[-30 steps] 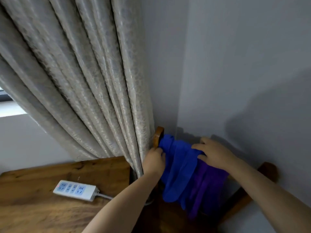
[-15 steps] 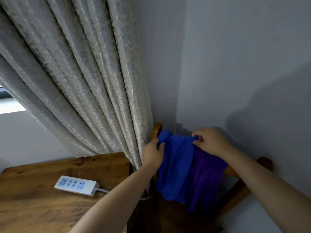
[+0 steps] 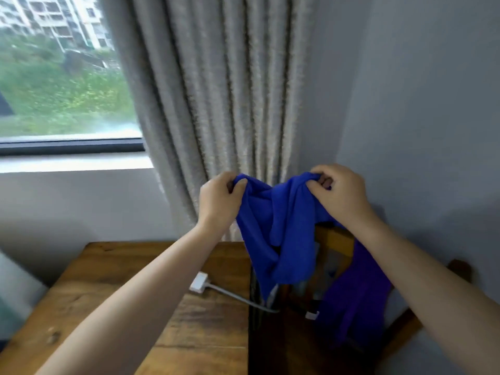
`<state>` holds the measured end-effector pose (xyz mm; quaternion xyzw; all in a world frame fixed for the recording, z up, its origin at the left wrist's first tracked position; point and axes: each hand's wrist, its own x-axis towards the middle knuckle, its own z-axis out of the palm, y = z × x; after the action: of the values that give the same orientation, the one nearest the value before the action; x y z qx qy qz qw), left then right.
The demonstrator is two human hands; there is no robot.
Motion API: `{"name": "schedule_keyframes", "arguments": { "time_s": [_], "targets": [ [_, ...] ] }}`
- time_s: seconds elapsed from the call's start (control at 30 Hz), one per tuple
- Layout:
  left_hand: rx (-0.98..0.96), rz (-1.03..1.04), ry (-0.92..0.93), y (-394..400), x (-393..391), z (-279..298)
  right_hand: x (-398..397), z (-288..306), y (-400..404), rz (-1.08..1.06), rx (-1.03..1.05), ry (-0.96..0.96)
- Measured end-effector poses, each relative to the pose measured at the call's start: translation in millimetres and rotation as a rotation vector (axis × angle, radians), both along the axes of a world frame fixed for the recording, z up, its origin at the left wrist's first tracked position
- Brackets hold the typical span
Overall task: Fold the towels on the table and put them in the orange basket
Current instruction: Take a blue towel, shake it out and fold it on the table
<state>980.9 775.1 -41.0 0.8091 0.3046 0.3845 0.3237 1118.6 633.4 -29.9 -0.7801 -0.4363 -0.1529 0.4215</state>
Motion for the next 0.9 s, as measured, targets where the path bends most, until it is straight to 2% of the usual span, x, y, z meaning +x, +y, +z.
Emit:
{"name": "schedule_keyframes", "arguments": {
  "time_s": [0.13,0.27,0.47,0.53,0.63,0.7,0.77,0.83,0.9],
  "targets": [
    [0.071,0.127,0.015,30,-98,1,-85,12,34,0.125,-0.004,-0.024],
    [0.071,0.199,0.060,62,-210,-8,-185,0,78,0.241,-0.069,0.068],
    [-0.031,0.152,0.546,111,-334,-47,-285,-50,129,0.174,-0.402,0.240],
    [-0.028,0.188,0.613,130,-363,-58,-307,-66,146,0.156,-0.446,0.286],
    [-0.032,0.249,0.668,158,-384,-62,-325,-80,169,0.184,-0.488,0.255],
    [-0.051,0.333,0.556,182,-395,-50,-334,-73,191,0.192,-0.416,0.242],
    [-0.053,0.395,0.315,199,-407,-35,-340,-59,209,0.189,-0.258,0.290],
    [-0.135,0.317,-0.016,204,-422,-27,-353,-47,220,0.300,-0.131,0.423],
    [-0.396,0.121,-0.275,195,-441,-24,-371,-42,217,0.490,-0.111,0.602]
  ]
}}
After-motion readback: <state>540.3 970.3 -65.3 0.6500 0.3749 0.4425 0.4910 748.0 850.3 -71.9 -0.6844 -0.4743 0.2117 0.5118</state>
